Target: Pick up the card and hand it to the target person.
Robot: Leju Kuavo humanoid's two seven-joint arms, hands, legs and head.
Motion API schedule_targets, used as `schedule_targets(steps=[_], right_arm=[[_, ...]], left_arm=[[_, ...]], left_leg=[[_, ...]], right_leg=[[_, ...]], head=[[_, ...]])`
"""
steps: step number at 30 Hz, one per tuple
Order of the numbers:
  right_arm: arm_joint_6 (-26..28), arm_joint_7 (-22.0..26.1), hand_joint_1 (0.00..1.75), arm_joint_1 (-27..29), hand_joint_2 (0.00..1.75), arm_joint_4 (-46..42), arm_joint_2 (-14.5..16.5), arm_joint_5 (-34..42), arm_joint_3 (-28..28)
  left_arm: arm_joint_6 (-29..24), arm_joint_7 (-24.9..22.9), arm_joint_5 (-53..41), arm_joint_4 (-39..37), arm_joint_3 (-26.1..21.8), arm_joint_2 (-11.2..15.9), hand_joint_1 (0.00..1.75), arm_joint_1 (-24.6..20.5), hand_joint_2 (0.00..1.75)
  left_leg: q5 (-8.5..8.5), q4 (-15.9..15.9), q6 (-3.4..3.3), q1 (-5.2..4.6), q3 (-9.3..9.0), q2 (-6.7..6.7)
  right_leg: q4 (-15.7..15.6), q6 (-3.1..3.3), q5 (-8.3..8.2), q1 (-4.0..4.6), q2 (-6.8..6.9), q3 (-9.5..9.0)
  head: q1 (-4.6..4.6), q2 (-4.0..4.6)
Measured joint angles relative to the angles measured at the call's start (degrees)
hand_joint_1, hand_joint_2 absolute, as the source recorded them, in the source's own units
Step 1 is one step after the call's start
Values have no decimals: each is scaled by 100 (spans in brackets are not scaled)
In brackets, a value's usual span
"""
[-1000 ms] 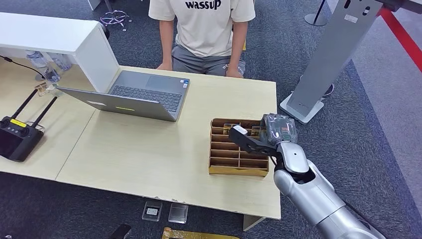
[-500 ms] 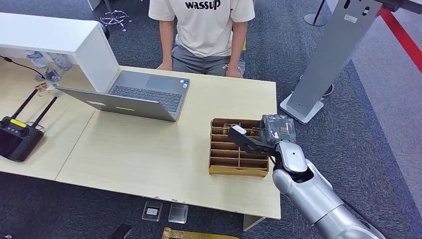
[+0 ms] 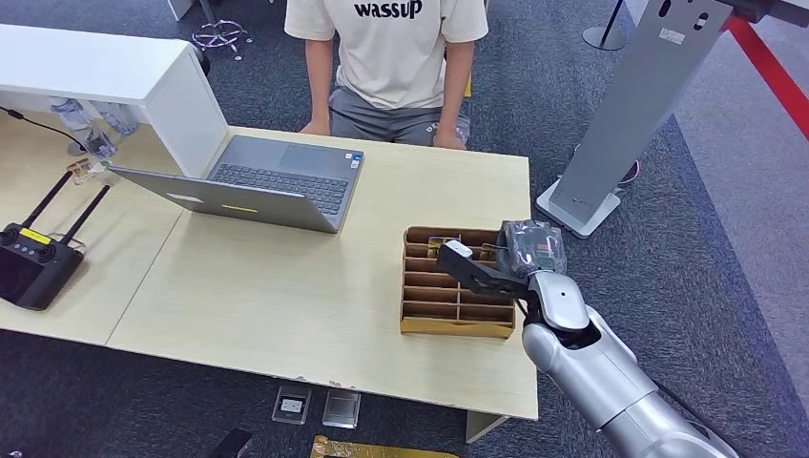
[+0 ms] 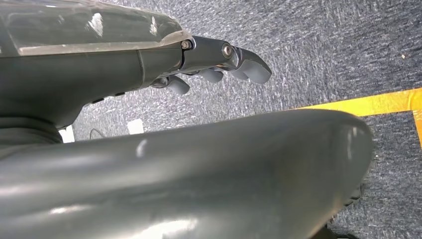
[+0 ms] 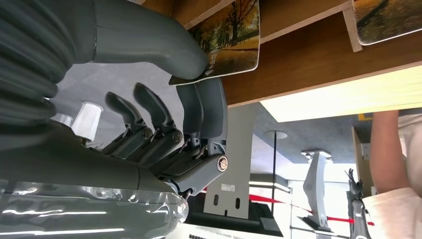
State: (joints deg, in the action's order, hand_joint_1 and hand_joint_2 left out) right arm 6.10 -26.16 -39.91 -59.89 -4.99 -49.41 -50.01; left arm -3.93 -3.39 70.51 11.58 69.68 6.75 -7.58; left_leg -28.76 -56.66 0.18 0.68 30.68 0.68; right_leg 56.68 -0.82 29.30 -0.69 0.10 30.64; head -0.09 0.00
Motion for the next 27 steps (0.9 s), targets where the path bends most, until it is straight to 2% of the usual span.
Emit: schedule_targets(steps=[2, 17, 22, 27], right_arm=[[2, 13, 172, -3, 175, 12, 5, 26, 0], [148, -63, 171, -24, 175, -21, 23, 47, 19], [270, -283, 171, -80, 175, -398, -66, -39, 107], [532, -391, 171, -128, 175, -1185, -215, -380, 323]], left_arm=[[17, 2, 1, 0, 1, 0, 0, 1, 175], [0, 66, 98, 0, 33, 0, 0, 43, 175], [-40, 66, 152, 0, 33, 0, 0, 85, 175], [-45, 67, 213, 0, 32, 0, 0, 117, 175]], left_leg=[[0, 0, 0, 0, -1, 0], [1, 0, 0, 0, -5, -1], [1, -1, 0, 0, -6, -1], [1, -2, 1, 0, -4, -1]], right_leg=[[0, 0, 0, 0, 0, -1], [2, 3, -2, 0, -1, -2], [2, 3, -2, 0, -2, -1], [2, 3, -2, 0, -3, 2]], head=[[0, 0], [0, 0], [0, 0], [-1, 0]])
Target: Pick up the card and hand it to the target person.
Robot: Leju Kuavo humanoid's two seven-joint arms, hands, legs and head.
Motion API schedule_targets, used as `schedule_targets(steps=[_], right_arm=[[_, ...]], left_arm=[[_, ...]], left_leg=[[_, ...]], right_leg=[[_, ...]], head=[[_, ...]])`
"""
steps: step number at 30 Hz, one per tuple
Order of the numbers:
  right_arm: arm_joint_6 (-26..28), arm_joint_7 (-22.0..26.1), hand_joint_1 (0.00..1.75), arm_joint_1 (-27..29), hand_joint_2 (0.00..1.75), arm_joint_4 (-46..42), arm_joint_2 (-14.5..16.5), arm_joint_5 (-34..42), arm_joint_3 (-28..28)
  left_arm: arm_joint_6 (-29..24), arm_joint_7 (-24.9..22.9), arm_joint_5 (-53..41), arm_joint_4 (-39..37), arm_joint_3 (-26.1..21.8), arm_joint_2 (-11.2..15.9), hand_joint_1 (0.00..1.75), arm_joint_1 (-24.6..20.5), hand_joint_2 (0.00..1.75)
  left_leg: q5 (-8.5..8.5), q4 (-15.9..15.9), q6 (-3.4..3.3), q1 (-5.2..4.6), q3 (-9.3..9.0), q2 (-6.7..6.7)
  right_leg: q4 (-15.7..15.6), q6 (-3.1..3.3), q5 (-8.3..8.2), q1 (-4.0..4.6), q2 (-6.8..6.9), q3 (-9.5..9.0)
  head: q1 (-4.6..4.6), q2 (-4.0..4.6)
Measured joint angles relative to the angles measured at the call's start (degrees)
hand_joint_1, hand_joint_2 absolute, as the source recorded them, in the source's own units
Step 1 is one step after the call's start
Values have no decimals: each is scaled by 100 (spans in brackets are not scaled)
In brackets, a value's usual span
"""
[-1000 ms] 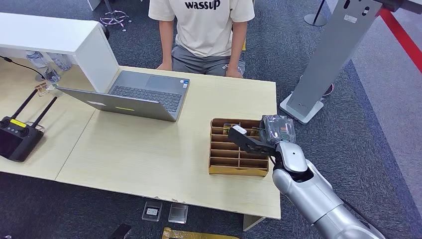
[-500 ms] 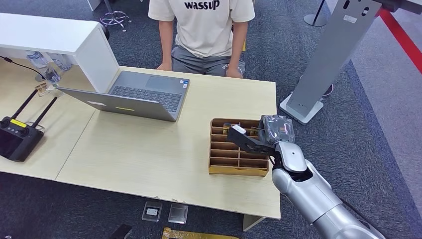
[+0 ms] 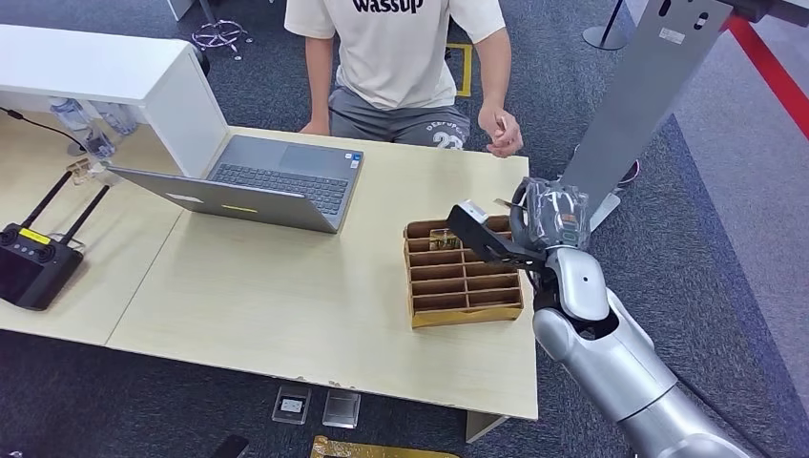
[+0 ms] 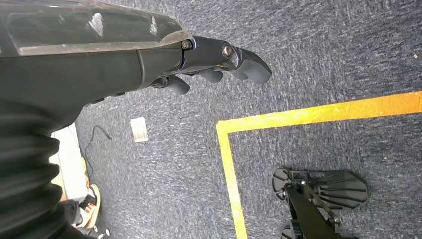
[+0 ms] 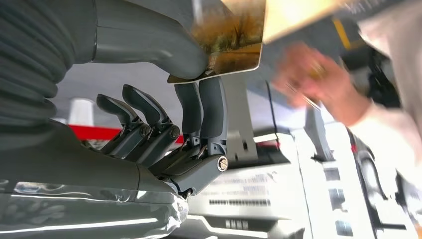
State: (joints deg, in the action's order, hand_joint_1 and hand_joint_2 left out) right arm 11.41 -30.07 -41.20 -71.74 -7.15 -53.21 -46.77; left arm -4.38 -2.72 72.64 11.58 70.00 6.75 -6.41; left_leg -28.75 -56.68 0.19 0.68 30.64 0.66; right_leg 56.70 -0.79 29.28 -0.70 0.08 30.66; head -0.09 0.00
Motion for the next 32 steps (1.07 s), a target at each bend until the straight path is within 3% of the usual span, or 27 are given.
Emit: schedule_targets(steps=[9, 20, 22, 24, 25, 26, 29, 32], right_arm=[[101, 266, 171, 46, 175, -882, -100, -266, 156], [743, 1073, 171, 139, 175, -350, 26, -168, 118], [876, 1261, 105, 139, 175, -155, 66, -139, 118], [1038, 1441, 20, 138, 175, 63, 107, -120, 118], [1120, 1519, 9, 138, 175, 173, 124, -106, 119], [1197, 1586, 1, 138, 175, 281, 140, -89, 119], [1374, 1749, 0, 150, 175, 535, 181, 68, 129], [1461, 1897, 0, 196, 175, 637, 200, 368, 160]], left_arm=[[2, 33, -26, 0, 1, -2, 0, -8, 175], [140, -87, -91, 0, 20, -2, 0, -108, 175], [215, -102, -95, 0, 28, -2, 0, -125, 175], [286, -127, -121, 0, 48, -2, 0, -142, 175], [306, -141, -142, 0, 63, -2, 0, -149, 175], [316, -152, -161, 0, 79, -2, 0, -155, 131], [270, -166, -170, 0, 103, -2, 0, -168, 0], [205, -160, -124, 0, 105, -2, 0, -166, 0]], left_leg=[[0, 0, 0, 0, 1, 0], [0, 0, 0, 0, 7, 2], [0, 0, 0, 0, 8, 2], [0, 0, 0, 0, 8, 2], [0, 0, 0, 0, 8, 2], [0, 0, 0, 0, 8, 2], [0, 0, 0, 0, 7, 2], [0, 0, 0, 0, 7, 2]], right_leg=[[0, 0, 0, 0, 0, 0], [1, 0, 0, 0, 2, 1], [0, 0, 0, 0, 3, 1], [0, 0, 0, 0, 3, 1], [0, 0, 0, 0, 3, 1], [1, 0, 0, 0, 3, 1], [1, 0, 0, 0, 3, 1], [1, 0, 0, 0, 3, 2]], head=[[3, 0], [0, 0], [1, 0], [-1, 0], [-1, 0], [0, 0], [1, 0], [1, 0]])
